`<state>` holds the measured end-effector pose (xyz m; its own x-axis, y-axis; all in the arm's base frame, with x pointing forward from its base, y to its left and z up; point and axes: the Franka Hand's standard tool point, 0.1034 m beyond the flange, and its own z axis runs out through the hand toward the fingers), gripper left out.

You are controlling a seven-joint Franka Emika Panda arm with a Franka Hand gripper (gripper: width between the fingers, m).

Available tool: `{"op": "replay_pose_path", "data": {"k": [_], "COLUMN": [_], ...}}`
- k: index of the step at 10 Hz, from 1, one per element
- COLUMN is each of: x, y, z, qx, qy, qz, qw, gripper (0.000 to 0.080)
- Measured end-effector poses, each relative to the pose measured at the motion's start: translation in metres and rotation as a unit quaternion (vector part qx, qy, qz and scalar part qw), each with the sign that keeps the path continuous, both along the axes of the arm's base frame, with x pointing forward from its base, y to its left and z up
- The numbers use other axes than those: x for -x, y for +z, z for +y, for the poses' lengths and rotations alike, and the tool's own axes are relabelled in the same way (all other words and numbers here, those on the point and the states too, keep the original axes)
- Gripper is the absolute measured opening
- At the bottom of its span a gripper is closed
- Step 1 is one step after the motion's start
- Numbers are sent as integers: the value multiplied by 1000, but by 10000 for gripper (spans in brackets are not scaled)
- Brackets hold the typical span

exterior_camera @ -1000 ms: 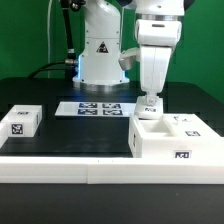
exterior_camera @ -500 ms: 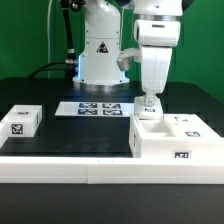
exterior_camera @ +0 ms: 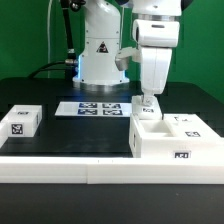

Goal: Assemble cabinet

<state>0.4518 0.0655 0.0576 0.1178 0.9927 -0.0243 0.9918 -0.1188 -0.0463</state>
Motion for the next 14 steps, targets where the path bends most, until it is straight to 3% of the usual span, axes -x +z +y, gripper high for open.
{"op": "replay_pose_path", "data": {"k": [8,14], "x": [5,4], "y": [8,5], "z": [-1,-2], "qx": [6,5], "qy": [-6,0], "qz": [7,10], "qw": [1000,1000], "gripper": [70,70]}}
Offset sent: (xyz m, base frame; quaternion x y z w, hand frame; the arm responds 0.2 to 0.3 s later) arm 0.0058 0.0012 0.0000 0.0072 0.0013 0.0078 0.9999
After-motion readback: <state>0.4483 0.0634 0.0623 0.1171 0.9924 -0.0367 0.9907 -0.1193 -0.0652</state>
